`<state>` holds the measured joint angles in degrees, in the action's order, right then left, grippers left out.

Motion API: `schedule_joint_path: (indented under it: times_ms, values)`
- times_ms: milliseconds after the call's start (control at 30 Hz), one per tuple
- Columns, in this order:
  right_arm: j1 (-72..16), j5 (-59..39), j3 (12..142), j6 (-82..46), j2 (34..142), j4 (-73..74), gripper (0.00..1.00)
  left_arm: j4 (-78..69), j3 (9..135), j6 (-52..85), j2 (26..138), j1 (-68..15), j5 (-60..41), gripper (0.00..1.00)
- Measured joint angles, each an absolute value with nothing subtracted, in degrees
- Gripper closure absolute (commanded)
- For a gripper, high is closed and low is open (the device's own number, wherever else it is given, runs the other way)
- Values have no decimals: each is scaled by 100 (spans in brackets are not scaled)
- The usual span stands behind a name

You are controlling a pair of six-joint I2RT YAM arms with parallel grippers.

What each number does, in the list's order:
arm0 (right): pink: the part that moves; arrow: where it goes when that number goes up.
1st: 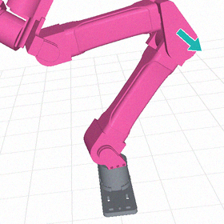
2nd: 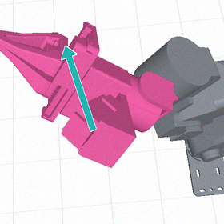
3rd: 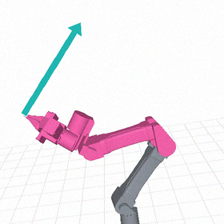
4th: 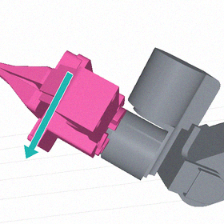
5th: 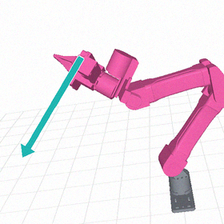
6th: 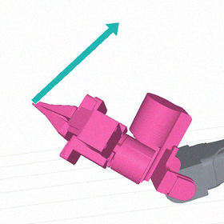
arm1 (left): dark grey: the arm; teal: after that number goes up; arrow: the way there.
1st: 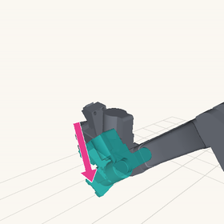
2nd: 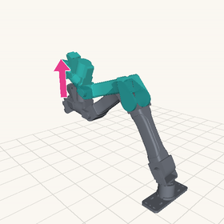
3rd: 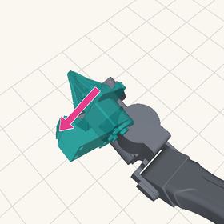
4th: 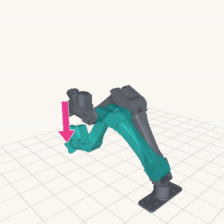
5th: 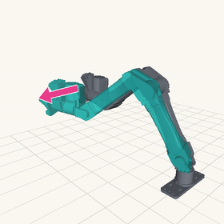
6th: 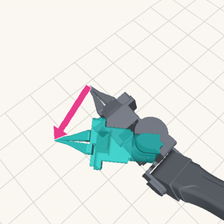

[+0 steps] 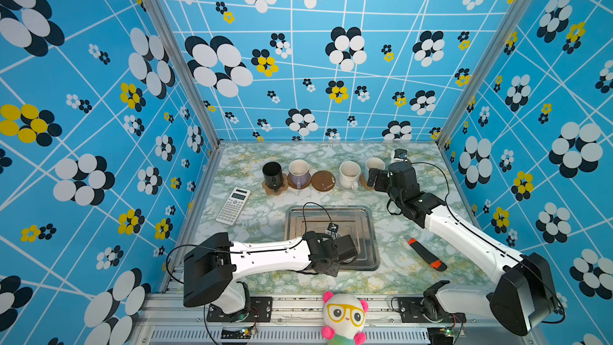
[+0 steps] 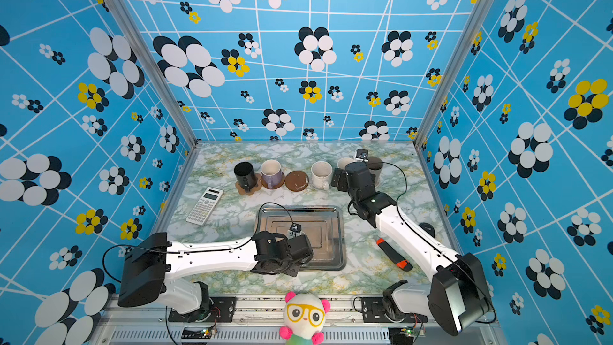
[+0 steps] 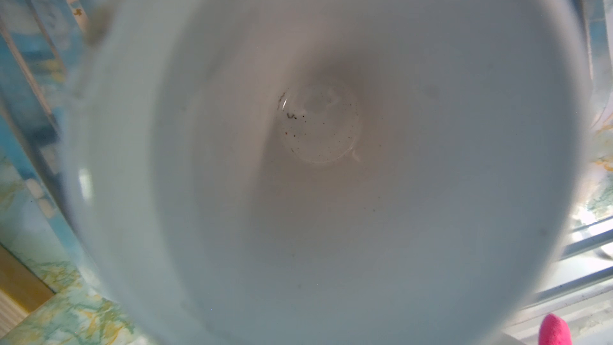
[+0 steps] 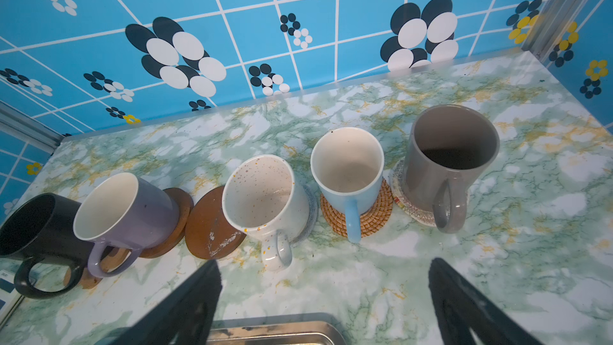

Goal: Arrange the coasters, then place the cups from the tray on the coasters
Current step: 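Lift the light blue mug up out of the tray with the left gripper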

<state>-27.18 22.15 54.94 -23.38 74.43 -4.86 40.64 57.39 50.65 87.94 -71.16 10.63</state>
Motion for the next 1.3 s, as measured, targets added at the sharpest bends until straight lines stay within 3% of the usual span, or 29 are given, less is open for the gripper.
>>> schedule_joint_path:
  times_ms: [1300]
  values:
    - [-2681, 2174, 5494, -2318, 7618, -486, 1, 4069, 5752, 4595, 8517, -6429, 1208, 100]
